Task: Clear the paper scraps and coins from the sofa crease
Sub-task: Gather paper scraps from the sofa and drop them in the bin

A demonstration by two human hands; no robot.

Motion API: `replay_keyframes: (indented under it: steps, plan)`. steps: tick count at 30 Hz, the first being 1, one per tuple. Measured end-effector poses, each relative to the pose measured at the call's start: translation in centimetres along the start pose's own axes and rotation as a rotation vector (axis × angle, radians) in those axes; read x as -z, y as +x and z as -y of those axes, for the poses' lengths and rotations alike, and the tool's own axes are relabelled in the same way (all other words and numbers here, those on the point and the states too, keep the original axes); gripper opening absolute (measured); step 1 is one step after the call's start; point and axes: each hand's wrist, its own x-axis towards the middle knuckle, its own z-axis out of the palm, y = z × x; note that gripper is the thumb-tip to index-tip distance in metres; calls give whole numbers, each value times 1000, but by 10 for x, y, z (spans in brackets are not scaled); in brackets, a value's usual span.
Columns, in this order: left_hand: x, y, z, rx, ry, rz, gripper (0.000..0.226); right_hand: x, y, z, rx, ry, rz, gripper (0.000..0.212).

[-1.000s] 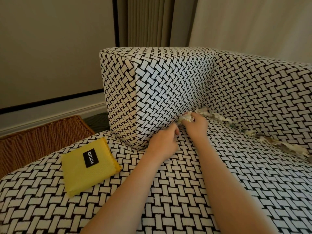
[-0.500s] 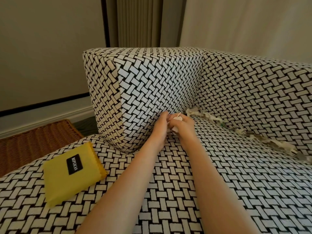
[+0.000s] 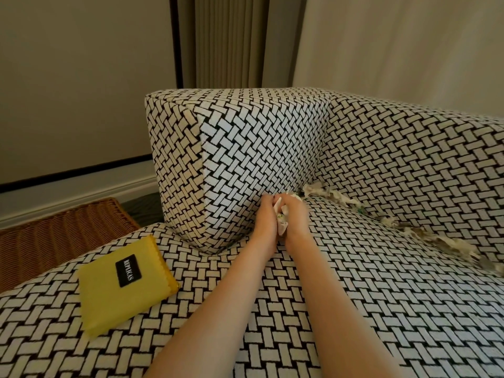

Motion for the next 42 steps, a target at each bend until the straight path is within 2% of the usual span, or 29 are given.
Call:
replay_keyframes:
  steps: [4,7,9,12,15,17,20,23,25,26,29,32,34,37,40,42]
  plan:
    - [-5,-2,-2,-23,174,-27,55,10,-3,18,37,42,-99,26]
    - [-7,-3,-1,-107,441,-71,42,14,1,21,-2,39,-162,29]
    - [-8,-6,3,-193,526,-100,37,17,3,18,-98,34,-169,29]
    - [-4,-8,2,-203,436,-164,38,23,1,20,-189,-63,-80,22]
    - [2,-8,-1,-139,305,-187,31,22,0,23,-216,-239,-99,13]
    - [4,-11,-4,-86,246,-164,28,18,0,22,-197,-396,-133,11]
    - [8,-11,-4,-27,77,-101,35,15,2,19,-147,-632,-158,19]
    - [14,-11,-6,23,-23,-17,34,11,3,15,-79,-760,-143,11]
    - [19,-14,-10,71,-71,53,33,6,4,12,-38,-836,-100,16]
    - [22,-15,-12,100,-94,75,33,5,4,11,-38,-794,-76,18]
    - [27,-18,-15,155,-87,96,29,5,-1,12,-138,-414,12,24]
    - [21,-13,-9,78,-5,-19,19,13,-2,15,-124,-184,-68,19]
    - [16,-12,-6,19,-47,-103,16,16,-3,18,-99,-78,-77,13]
    - [6,-14,-7,0,-149,-89,25,18,-9,21,-131,5,14,22]
    - [-3,-15,-8,98,-248,-52,28,15,-17,23,-214,30,187,9]
    - [-5,-14,-8,152,-278,-26,25,16,-19,21,-228,-13,271,19]
